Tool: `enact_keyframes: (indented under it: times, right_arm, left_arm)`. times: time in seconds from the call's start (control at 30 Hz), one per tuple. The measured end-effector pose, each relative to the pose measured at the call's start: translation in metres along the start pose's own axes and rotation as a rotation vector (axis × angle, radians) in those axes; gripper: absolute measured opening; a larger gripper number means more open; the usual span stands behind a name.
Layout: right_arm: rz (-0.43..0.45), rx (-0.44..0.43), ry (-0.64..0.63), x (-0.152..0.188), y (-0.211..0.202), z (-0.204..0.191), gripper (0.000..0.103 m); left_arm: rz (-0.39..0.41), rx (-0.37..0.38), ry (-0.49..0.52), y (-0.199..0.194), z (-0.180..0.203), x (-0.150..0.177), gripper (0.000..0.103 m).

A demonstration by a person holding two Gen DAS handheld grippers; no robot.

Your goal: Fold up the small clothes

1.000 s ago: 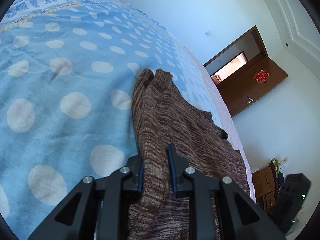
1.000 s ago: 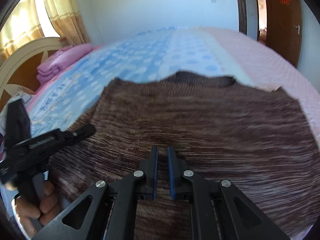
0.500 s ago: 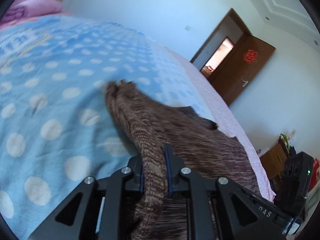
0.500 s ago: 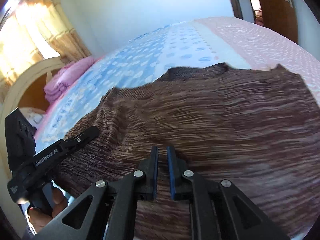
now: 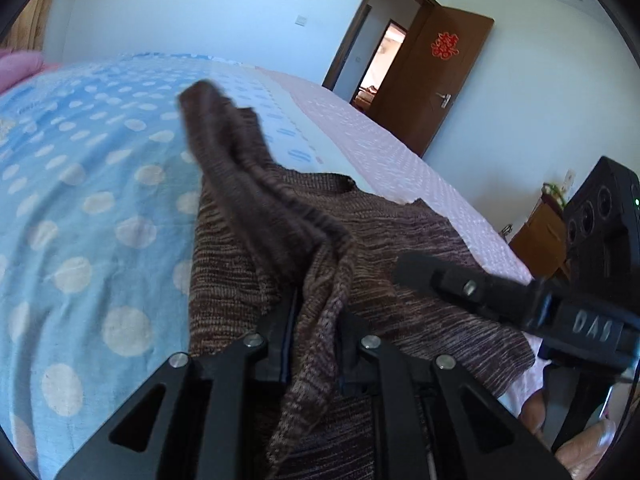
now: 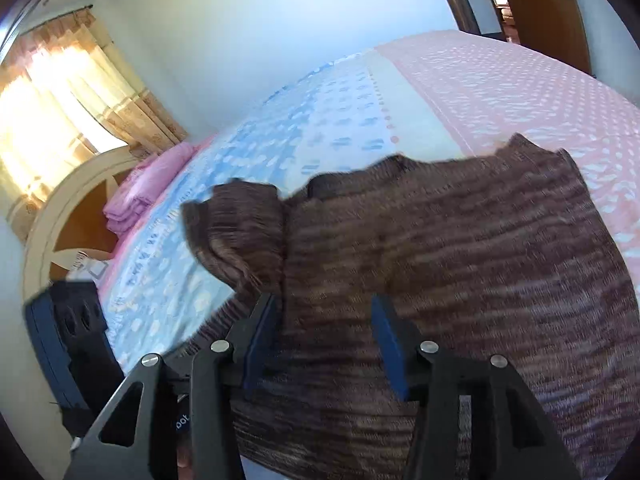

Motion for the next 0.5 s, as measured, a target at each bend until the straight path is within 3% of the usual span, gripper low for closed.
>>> enact_keyframes:
  times: [0.13,0.37,0.5]
  right_arm:
    - [-0.027,-0.116,-0.074,-0.022,0.008,-0.028,0.051]
    - [-0.170,-0.128,-0.187,-0.013,0.058,-0.058,0.053]
    - [-0.184,-0.059,-0.250,-0.011,0.075,-0.066,0.053]
  left_arm:
    - [0.011,0.025,-0.036,-0.006,-0.011,-0.001,0.016]
    - [0.013,0.028,-0.025,-0.006,-0.006,0.002,0.016]
    - [0.011,0.035,-0.023,-0.004,-0.002,0.003,0.017]
Point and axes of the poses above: each gripper's, at about its wrist camera, not at the fingertips, and y roughly the way its jaws point, z to its right, x to its underside, the point moved 6 cm from there along y, roughly the way its jaws point, and after that the axes turned 3 degrees about -y, right-handed, at the moved point
